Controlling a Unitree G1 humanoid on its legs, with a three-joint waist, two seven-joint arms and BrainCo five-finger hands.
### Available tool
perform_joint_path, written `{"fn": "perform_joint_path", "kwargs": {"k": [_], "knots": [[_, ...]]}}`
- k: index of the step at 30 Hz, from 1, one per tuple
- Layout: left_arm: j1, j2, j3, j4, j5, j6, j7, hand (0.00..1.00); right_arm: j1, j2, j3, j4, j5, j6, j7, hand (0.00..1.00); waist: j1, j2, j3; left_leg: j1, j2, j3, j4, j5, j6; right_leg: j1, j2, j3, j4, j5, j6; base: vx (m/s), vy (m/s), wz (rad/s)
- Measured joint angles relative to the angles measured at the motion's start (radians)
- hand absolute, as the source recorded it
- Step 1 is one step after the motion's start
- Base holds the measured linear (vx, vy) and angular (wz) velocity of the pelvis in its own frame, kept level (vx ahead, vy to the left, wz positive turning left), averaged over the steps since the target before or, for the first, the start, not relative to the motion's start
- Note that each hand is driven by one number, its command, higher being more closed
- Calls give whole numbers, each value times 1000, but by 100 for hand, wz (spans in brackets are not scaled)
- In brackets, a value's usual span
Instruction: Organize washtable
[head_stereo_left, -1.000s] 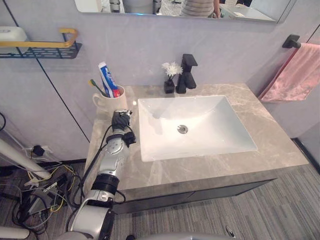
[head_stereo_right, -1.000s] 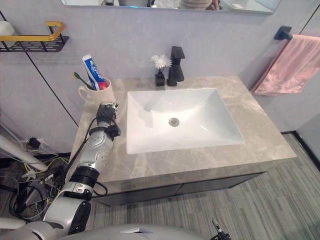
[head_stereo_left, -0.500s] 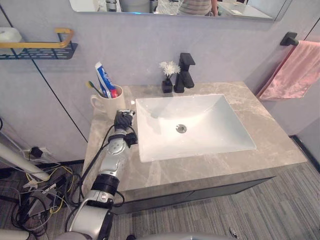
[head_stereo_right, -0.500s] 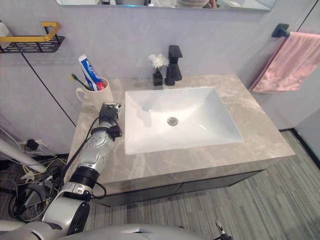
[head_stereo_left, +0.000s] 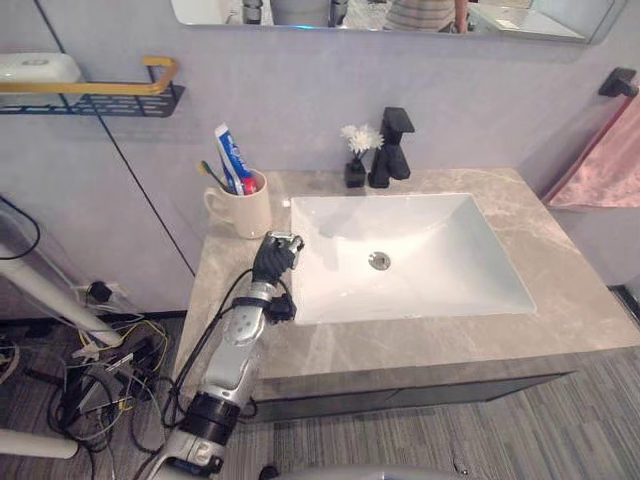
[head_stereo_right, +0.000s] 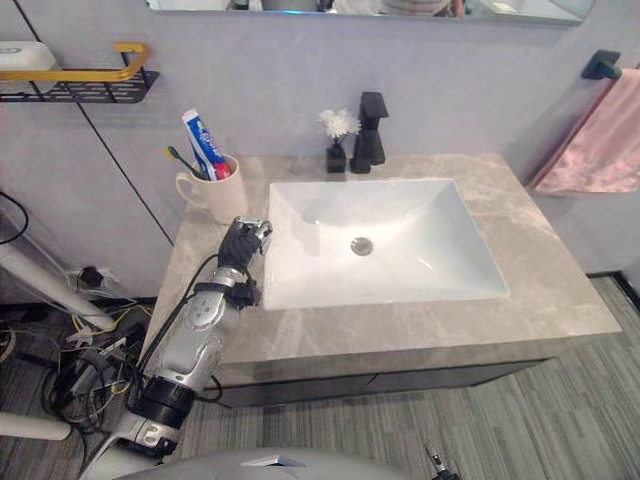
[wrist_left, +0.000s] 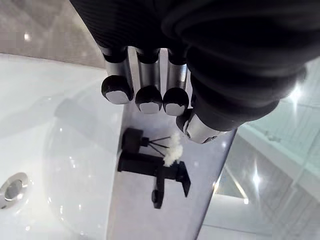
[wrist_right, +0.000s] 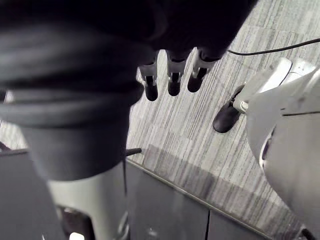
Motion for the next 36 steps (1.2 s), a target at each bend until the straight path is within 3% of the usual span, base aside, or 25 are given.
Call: {"fn": "perform_joint_path", "kwargs": {"k": [10, 12, 18, 22, 27, 36], "knots": [[124, -33, 14, -264, -42, -35, -31, 100, 8, -10, 91, 78, 0, -3, 1, 0, 44, 1, 0, -19, 2, -89, 11, 21, 1, 0, 2, -52, 69, -12, 14, 2, 16, 28], [149, -43, 36, -305, -50, -38, -34, 100, 10, -11, 111, 77, 1, -4, 1, 0, 58, 0, -1, -21, 0, -102, 11, 25, 4, 1, 0, -58, 76, -12, 14, -41, 43, 18], [260, -74, 128, -391, -60, -56, -35, 100, 17, -13, 139, 109, 1, -5, 1, 0, 79, -8, 0, -46, -18, -151, 5, 46, 1, -2, -17, -84, 98, -60, 62, -66, 17, 24], [349, -105, 194, -411, -60, -61, -34, 100, 28, -33, 151, 114, 2, -6, 0, 0, 95, 8, 3, -53, -12, -171, 0, 60, -1, -6, -8, -103, 106, -74, 64, -74, -2, 19], [423, -130, 324, -350, -60, -63, -21, 100, 31, -30, 151, 106, 2, -5, 0, 0, 108, 6, 5, -49, -15, -195, 1, 70, -5, 12, -6, -129, 106, -72, 63, 8, -11, 11], [475, -187, 531, 0, -58, -31, 51, 100, 21, 7, 160, 46, 3, -3, -2, 0, 140, -9, 32, -42, -31, -246, 0, 73, -5, 64, -11, -201, 86, -76, 62, 18, -8, 22]]}}
